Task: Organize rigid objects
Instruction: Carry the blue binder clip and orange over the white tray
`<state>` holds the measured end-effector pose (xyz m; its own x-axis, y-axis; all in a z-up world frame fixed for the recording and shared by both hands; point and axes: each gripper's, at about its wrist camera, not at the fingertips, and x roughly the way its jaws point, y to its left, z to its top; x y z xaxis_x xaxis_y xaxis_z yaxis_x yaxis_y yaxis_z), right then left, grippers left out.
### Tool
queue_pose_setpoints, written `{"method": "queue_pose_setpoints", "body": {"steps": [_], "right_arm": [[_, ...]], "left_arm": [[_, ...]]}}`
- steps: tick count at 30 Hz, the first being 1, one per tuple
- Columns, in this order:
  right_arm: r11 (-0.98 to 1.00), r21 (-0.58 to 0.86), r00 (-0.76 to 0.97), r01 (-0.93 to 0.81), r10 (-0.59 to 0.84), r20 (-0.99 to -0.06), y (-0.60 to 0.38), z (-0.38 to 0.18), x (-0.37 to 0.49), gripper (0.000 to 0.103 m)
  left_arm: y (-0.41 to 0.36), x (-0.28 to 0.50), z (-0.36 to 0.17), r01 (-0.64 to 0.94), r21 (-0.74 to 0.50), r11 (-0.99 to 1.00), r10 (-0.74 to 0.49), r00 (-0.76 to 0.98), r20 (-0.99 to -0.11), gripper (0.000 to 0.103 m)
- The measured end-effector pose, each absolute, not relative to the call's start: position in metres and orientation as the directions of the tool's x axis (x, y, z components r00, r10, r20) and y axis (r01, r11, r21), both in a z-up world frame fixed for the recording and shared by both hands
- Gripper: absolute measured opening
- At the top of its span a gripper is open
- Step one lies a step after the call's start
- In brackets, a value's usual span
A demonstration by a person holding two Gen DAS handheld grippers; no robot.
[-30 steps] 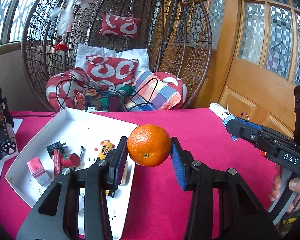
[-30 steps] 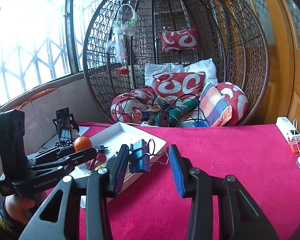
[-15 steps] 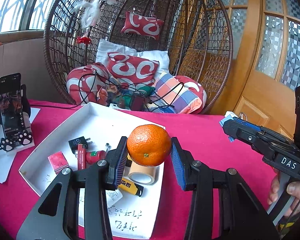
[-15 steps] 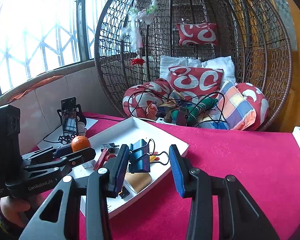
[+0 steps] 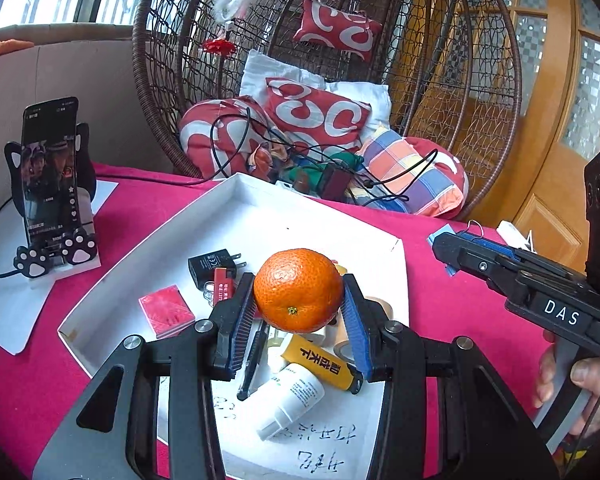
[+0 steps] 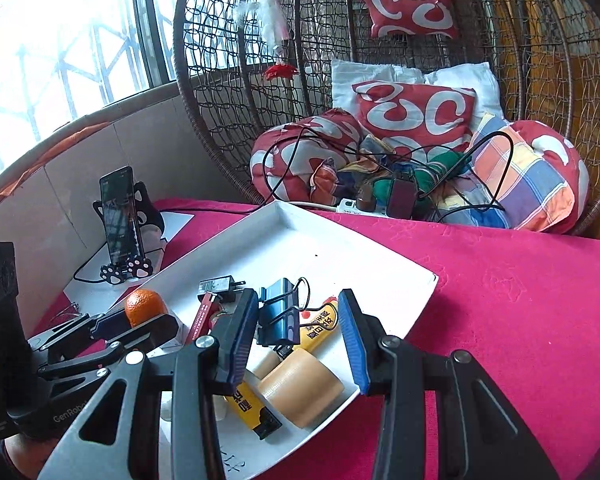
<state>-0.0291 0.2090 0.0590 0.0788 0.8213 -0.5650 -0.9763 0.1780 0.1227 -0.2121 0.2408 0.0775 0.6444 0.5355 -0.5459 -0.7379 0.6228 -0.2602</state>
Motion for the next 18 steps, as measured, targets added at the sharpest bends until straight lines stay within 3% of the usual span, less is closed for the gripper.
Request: {"method": "queue_pose_setpoints", "body": {"steps": [12, 15, 16, 18], "right_arm": [[0.168, 0.175, 0.027, -0.970, 0.792, -0.609, 0.252, 0.027, -0.048, 0.044], [0.217, 0.190, 0.067, -0.958, 0.806, -0.588, 0.242, 0.027, -0.042, 0.072], [0.233, 0.207, 0.071, -0.950, 0.810, -0.583, 0.238, 0.028, -0.038, 0.088], [0.246, 0.240, 0.070, -0.939, 0.821, -0.566, 0.230, 0.029, -0.031, 0.099]], "left_arm": [[0.262, -0.224, 0.057, -0.794, -0.251, 0.554, 0.558, 0.578, -0.596, 0.042], [0.263, -0.225, 0.055, -0.804, -0.238, 0.545, 0.566, 0.562, -0.603, 0.047], [0.264, -0.226, 0.055, -0.810, -0.235, 0.538, 0.571, 0.555, -0.605, 0.060], [0.266, -0.229, 0.055, -0.833, -0.225, 0.506, 0.597, 0.526, -0.606, 0.079]]}}
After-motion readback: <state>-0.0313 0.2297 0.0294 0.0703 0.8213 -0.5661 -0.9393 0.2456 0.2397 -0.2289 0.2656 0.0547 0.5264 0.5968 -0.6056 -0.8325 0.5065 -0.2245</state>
